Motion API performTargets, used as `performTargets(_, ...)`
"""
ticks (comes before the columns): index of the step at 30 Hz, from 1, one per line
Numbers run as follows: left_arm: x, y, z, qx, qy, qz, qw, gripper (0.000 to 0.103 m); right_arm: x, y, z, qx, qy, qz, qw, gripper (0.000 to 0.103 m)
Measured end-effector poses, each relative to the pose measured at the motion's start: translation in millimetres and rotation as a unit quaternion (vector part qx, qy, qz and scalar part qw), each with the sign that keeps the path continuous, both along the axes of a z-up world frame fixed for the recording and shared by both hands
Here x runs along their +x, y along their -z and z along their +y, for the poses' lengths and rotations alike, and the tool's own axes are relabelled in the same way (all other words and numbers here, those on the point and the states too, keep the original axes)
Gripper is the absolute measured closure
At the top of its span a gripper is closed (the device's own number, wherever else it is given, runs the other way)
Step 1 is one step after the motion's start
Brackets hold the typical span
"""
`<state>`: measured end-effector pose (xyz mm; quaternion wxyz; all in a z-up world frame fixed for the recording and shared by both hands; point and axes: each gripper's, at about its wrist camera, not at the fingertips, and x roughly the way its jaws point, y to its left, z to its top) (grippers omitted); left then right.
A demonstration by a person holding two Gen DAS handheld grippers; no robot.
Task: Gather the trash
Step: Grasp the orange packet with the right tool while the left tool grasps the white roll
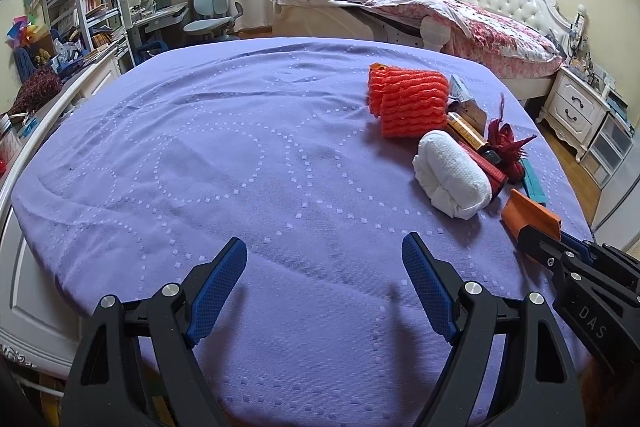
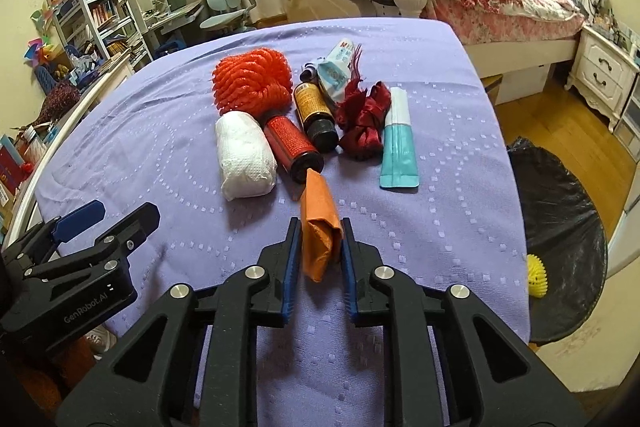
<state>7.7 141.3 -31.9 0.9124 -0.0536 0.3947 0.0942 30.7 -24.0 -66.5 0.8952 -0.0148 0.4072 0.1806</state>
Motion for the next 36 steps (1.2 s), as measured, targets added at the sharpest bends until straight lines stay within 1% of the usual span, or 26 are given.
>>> performTargets(6,4,-4,-14,-0.008,0.019,-0.005,0.9998,0.023,-2,-8,-14,-0.005,0.013,-0.022,1.0,0.085)
performTargets(14,17,-10,-47,-0.004,0.05,-0.01,0.9987,0.023,7,-10,-45,0.008,0.042,-0.024,0.999,0.085)
performTargets(21,38,-8,-64,0.004,0.053,-0.004,0.9986,0.023,14,-9,-59,0.021,0.053,-0.023,0.998,0.085)
performTargets(25,48,-2,-63,-0.004,0.048,0.01,0.9988,0.023,16,-7,-62,0.026,0.052,-0.021,0.998,0.085)
performTargets(26,50,-1,-62,-0.008,0.048,0.015,0.9987,0.025,15,-7,-63,0.027,0.051,-0.02,0.998,0.085)
performTargets(27,51,0,-62,-0.011,0.049,0.019,0.9986,0.028,16,-6,-64,0.028,0.051,-0.019,0.998,0.085)
performTargets(28,51,2,-61,-0.012,0.051,0.023,0.9984,0.037,16,-5,-64,0.029,0.05,-0.019,0.998,0.085)
performTargets(29,52,4,-60,-0.017,0.056,0.029,0.9979,0.042,16,-5,-64,0.029,0.05,-0.018,0.998,0.085)
performTargets(30,52,4,-61,-0.021,0.058,0.031,0.9976,0.045,16,-4,-64,0.029,0.049,-0.018,0.998,0.085)
performTargets(31,52,5,-60,-0.026,0.061,0.033,0.9973,0.049,16,-4,-64,0.029,0.049,-0.018,0.998,0.085)
performTargets(32,51,5,-59,-0.031,0.066,0.032,0.9968,0.056,17,-3,-64,0.029,0.048,-0.017,0.998,0.085)
performTargets(33,50,6,-59,-0.035,0.071,0.03,0.9964,0.06,17,-3,-64,0.029,0.048,-0.017,0.998,0.085)
performTargets(34,49,5,-60,-0.034,0.073,0.028,0.9964,0.066,17,-3,-65,0.029,0.048,-0.017,0.998,0.085)
performTargets(36,46,5,-61,-0.031,0.079,0.026,0.9961,0.069,17,-3,-64,0.029,0.048,-0.017,0.998,0.085)
